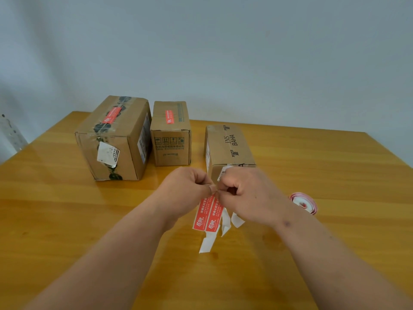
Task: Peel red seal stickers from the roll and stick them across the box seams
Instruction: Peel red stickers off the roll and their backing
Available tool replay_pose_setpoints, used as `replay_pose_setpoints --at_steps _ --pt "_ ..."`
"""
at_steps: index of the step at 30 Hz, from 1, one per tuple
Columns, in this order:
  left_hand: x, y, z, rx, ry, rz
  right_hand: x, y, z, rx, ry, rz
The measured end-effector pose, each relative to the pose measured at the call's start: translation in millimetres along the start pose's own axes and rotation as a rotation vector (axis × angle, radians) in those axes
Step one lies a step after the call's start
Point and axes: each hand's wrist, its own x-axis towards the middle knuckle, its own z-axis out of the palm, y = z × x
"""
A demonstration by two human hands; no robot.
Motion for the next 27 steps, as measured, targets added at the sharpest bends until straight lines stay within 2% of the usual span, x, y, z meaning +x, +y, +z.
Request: replay_pose_setpoints --at_steps 8,16,22,27 --pt "-1 4 4 0.021 0.012 0.018 -1 3 -4 0.103 -0.005 0.058" --pt "0 3 8 -0.072 -0.005 0.006 -6 4 -6 0.043 0.008 0.041" --pt "0 6 3 -0.191 -0.027 -0.036 -9 9 -10 0.276 -0.058 0.247" --pt "-1 5 3 -0.286 -0.029 -0.054 -7 6 -14 0.293 -0.066 0.297"
